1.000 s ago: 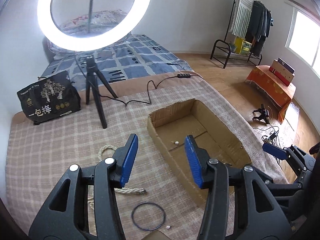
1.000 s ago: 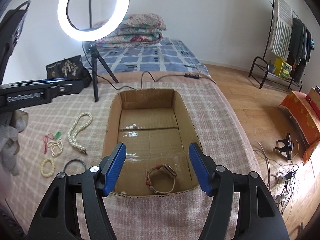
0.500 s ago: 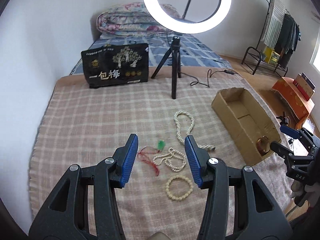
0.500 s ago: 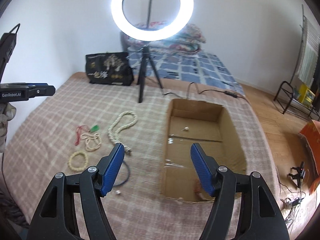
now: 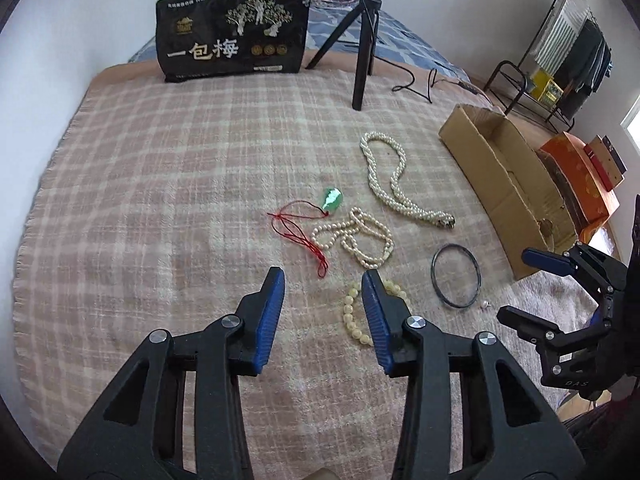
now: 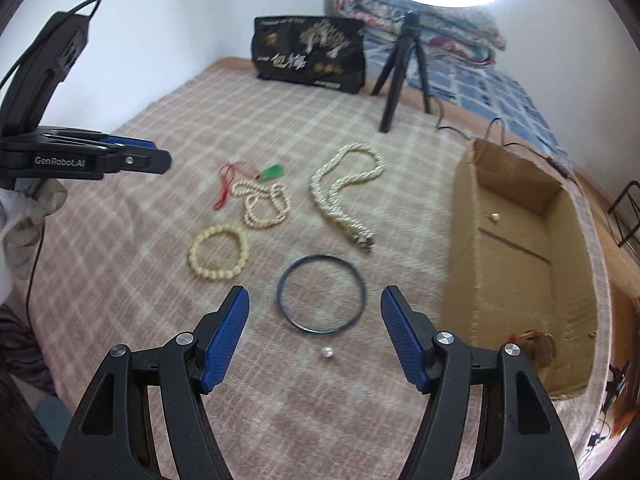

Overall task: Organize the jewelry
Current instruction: 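Move both tools back over the jade bracelet and blue bangle, then grasp the pale jade bead bracelet with the left tool while the right tool grasps the blue bangle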

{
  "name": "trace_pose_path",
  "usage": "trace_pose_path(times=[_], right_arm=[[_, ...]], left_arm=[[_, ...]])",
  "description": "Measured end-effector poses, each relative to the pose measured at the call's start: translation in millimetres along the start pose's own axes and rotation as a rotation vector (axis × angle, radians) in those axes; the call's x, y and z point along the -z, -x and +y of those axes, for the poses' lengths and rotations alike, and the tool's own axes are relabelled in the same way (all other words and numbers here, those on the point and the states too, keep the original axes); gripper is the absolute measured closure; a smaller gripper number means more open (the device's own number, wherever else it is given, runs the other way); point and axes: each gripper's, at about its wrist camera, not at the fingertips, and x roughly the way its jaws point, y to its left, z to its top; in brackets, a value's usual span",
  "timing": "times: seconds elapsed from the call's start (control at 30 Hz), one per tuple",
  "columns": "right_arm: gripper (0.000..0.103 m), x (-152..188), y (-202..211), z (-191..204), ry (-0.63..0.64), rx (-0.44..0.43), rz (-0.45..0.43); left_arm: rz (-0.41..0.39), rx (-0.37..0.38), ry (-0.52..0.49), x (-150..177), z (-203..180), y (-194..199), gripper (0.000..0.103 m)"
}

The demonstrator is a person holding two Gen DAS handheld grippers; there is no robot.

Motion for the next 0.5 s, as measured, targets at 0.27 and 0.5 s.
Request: trace_pose_path(times=[0.27,0.5], right_arm=[[0.058,7,-24,4,0.031,-0.07,0.086],[0.068,8,-42,3,0.038,-0.084,0.13]], left_arm=[[0.095,0.027,-0.006,10,-10,-33,0.066],[0.147,0.022,-0.034,15,-18,-54,0.066]])
